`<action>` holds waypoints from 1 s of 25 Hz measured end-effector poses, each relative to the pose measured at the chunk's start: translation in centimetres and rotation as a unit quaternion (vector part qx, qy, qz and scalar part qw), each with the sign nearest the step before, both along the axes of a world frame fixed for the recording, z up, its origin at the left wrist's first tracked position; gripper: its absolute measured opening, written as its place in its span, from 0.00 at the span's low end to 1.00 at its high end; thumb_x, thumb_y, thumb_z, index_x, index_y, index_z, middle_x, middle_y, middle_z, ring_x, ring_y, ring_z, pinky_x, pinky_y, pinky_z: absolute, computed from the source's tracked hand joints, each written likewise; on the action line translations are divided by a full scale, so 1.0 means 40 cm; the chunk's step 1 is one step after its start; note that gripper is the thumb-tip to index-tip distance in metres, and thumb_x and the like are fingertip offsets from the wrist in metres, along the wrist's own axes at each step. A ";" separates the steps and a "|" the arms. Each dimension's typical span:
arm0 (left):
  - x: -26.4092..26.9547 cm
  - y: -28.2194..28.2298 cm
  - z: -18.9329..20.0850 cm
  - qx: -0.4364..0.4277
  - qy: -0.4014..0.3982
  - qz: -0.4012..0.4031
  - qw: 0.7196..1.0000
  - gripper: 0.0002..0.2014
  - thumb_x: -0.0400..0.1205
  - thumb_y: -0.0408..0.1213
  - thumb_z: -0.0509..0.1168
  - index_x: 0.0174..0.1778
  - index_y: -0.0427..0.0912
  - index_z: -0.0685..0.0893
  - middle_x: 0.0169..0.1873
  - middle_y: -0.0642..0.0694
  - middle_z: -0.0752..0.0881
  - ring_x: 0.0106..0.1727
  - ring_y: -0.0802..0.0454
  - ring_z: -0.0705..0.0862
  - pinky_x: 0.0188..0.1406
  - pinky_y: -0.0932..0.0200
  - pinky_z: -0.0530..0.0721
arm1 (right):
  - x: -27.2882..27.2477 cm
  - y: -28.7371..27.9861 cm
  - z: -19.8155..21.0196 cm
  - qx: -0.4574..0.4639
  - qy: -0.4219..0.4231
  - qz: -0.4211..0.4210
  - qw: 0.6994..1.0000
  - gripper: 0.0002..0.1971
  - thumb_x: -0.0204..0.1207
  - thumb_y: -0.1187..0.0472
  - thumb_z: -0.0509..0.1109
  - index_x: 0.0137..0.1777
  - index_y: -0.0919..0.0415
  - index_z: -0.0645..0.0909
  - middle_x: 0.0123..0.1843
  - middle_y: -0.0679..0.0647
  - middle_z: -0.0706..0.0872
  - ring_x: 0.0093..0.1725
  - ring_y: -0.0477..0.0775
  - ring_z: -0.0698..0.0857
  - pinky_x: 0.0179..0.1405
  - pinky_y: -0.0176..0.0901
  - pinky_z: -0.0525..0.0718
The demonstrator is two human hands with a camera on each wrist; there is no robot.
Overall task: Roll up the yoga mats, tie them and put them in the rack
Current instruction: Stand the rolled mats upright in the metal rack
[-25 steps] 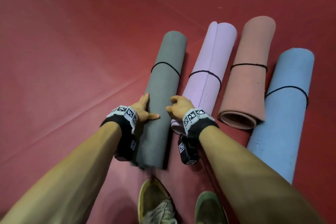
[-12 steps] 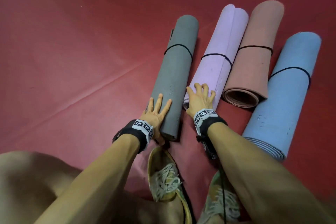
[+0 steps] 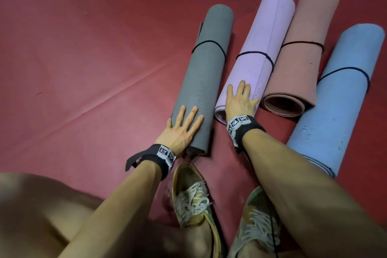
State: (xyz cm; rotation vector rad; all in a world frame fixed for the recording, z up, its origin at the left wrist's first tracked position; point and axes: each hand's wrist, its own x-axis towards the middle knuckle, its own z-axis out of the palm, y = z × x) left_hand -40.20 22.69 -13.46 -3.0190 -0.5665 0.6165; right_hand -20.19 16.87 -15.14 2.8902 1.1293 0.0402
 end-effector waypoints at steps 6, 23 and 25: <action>0.011 0.031 0.033 -0.022 -0.035 0.060 0.997 0.44 0.85 0.40 0.62 0.86 0.48 0.35 0.86 0.43 0.36 0.86 0.34 0.42 0.61 0.38 0.84 | 0.020 -0.013 0.081 0.008 0.028 -0.018 0.999 0.34 0.74 0.73 0.68 0.79 0.55 0.64 0.79 0.68 0.62 0.76 0.68 0.64 0.57 0.63 0.76; 0.261 0.060 0.607 -0.054 -0.449 0.266 0.851 0.27 0.77 0.38 0.64 0.75 0.52 0.71 0.64 0.44 0.82 0.58 0.33 0.82 0.54 0.43 0.77 | 0.249 -0.066 0.680 0.278 0.166 -0.104 0.940 0.35 0.73 0.75 0.57 0.78 0.48 0.76 0.71 0.61 0.82 0.72 0.70 0.75 0.68 0.55 0.80; 0.308 0.082 0.690 -0.048 -0.476 0.286 0.830 0.25 0.77 0.37 0.63 0.73 0.51 0.73 0.62 0.43 0.83 0.59 0.33 0.82 0.54 0.44 0.76 | 0.275 -0.053 0.721 0.317 0.163 -0.108 0.928 0.33 0.73 0.74 0.59 0.77 0.48 0.76 0.70 0.61 0.84 0.71 0.69 0.77 0.70 0.56 0.79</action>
